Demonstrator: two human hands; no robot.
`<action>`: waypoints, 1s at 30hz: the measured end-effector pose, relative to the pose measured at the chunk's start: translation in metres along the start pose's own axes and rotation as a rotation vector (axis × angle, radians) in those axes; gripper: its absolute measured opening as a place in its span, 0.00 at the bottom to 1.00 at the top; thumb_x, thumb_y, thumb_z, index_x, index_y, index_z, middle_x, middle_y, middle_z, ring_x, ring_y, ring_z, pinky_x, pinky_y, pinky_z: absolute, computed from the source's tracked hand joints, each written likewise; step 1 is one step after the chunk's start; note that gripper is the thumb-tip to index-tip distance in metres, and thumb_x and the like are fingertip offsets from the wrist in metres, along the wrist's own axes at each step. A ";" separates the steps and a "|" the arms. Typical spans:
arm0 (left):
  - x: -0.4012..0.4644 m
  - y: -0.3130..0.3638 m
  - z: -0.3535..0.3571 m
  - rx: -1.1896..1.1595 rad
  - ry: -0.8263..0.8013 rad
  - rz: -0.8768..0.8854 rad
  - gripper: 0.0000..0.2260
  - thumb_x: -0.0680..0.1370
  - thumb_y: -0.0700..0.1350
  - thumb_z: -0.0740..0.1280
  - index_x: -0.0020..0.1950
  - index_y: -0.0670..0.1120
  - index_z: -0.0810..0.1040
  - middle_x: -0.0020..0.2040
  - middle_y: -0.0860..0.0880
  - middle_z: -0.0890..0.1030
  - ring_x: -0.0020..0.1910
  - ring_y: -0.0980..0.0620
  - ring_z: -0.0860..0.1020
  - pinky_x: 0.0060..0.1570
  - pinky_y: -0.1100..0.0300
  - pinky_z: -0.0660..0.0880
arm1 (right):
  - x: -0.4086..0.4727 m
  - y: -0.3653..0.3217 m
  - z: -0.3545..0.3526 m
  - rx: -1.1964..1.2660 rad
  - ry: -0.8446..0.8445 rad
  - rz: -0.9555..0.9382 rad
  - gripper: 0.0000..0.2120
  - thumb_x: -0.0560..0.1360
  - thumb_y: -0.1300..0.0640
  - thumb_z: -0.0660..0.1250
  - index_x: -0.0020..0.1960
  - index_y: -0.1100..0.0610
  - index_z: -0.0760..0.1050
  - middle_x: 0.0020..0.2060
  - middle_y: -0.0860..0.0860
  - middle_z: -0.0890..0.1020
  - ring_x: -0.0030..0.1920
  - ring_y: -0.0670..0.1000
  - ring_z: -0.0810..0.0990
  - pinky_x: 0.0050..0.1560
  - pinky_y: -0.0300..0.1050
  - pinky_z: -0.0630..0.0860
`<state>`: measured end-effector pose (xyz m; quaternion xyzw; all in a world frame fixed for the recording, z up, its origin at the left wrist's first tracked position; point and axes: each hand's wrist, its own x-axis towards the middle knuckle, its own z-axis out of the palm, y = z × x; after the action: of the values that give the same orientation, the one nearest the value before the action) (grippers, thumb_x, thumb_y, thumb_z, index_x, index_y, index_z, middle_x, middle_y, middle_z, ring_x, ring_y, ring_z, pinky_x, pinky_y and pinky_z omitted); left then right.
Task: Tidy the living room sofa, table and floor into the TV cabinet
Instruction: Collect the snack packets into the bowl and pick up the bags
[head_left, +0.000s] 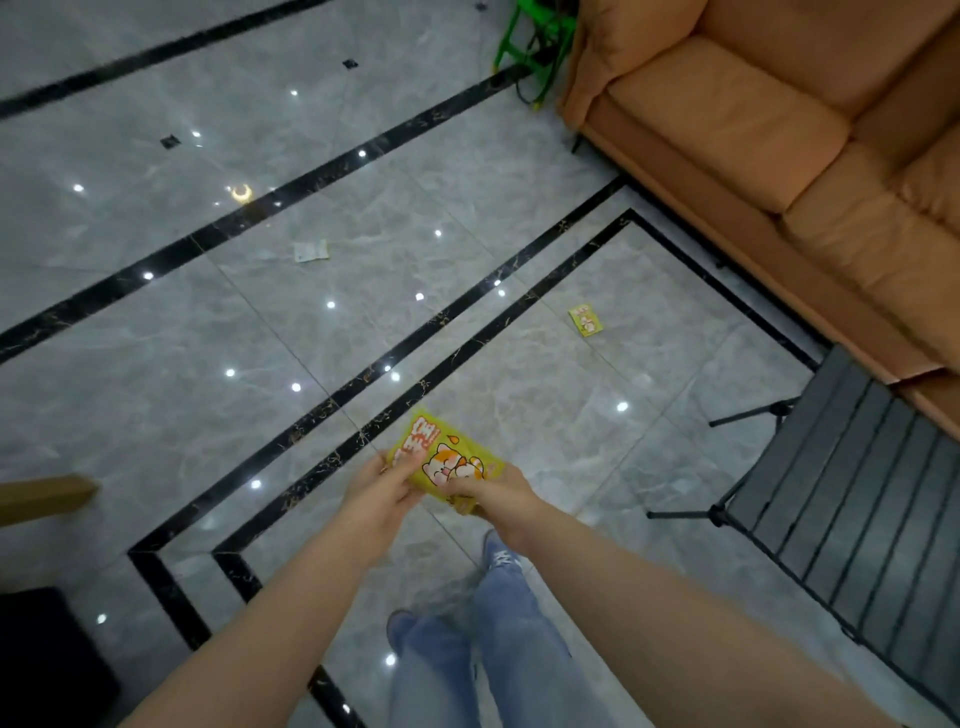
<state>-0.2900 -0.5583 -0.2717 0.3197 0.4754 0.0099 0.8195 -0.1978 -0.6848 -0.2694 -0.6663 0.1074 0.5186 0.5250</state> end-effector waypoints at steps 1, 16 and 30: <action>-0.009 0.005 0.003 -0.037 0.022 0.010 0.15 0.78 0.39 0.70 0.63 0.39 0.75 0.53 0.41 0.85 0.51 0.48 0.85 0.50 0.57 0.80 | -0.008 0.000 0.002 0.021 -0.013 -0.006 0.17 0.66 0.65 0.79 0.53 0.60 0.82 0.43 0.55 0.85 0.40 0.51 0.81 0.43 0.43 0.79; -0.049 0.071 -0.021 0.379 0.144 0.266 0.09 0.76 0.39 0.72 0.56 0.41 0.79 0.51 0.45 0.86 0.50 0.45 0.84 0.54 0.47 0.81 | -0.041 -0.038 0.061 0.024 -0.086 -0.137 0.16 0.68 0.55 0.79 0.53 0.55 0.80 0.48 0.55 0.86 0.50 0.56 0.86 0.55 0.54 0.82; -0.008 0.157 -0.004 0.280 0.038 0.084 0.11 0.79 0.41 0.68 0.61 0.45 0.79 0.54 0.45 0.85 0.52 0.47 0.84 0.45 0.59 0.81 | 0.024 -0.155 0.076 -0.223 -0.203 -0.205 0.06 0.70 0.59 0.78 0.44 0.57 0.82 0.37 0.50 0.85 0.36 0.46 0.84 0.35 0.36 0.79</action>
<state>-0.2522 -0.4346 -0.1830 0.4503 0.4737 -0.0162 0.7567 -0.1244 -0.5478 -0.1911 -0.6720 -0.0728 0.5359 0.5059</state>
